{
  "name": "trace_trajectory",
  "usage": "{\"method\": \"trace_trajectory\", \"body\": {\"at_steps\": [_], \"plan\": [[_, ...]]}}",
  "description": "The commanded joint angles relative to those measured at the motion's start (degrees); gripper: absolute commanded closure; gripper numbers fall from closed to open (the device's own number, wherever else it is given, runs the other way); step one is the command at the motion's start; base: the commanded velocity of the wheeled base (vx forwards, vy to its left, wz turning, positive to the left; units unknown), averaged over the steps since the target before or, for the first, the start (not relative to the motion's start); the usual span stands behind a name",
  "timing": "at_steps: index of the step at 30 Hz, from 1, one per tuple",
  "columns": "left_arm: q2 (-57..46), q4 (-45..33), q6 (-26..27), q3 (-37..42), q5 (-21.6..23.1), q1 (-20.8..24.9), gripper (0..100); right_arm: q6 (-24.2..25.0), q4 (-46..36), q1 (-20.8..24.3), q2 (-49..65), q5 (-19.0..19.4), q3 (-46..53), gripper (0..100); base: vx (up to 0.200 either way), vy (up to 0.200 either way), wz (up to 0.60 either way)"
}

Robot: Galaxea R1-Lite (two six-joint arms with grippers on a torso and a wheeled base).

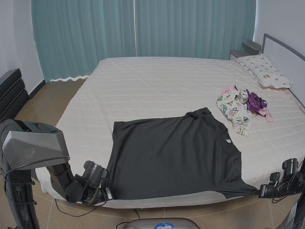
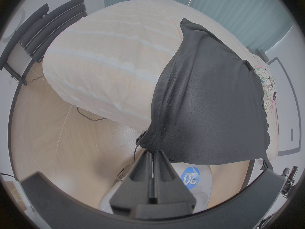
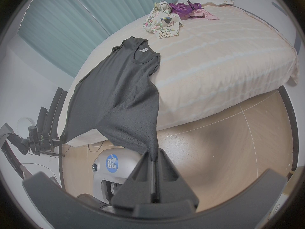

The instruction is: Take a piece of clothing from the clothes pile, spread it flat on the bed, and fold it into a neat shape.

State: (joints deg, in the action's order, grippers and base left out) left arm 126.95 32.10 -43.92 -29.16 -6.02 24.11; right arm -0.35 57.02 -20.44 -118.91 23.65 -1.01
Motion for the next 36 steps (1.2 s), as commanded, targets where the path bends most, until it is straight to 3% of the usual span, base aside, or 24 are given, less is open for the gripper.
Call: {"method": "trace_trajectory", "body": {"at_steps": [1,9,17,25,28,36], "plan": [[-1.5,-0.4,0.0,-0.1,0.0,0.6,100,0.0,-0.2,0.3,2.5,0.3,1.0,100,0.000,0.000,0.00],[-3.6,0.4,-0.1,-1.4,0.6,-0.1,100,1.3,0.3,1.7,6.1,2.3,-0.7,100,0.000,0.000,0.00],[-7.8,0.3,-2.9,-5.3,1.1,-3.3,100,13.1,0.4,9.3,10.6,2.3,-8.5,100,0.000,0.000,0.00],[-8.2,0.2,-5.0,-5.8,1.6,-3.4,100,15.4,0.5,9.6,11.2,2.5,-11.5,100,0.000,0.000,0.00],[-9.4,0.1,-6.0,-5.8,1.9,-3.4,100,18.9,0.2,9.6,13.8,4.2,-12.3,100,0.000,0.000,0.00],[-10.1,-0.1,-8.3,-6.5,1.9,-3.6,100,20.0,0.1,9.2,16.2,5.3,-13.8,100,0.000,0.000,0.00]]}}
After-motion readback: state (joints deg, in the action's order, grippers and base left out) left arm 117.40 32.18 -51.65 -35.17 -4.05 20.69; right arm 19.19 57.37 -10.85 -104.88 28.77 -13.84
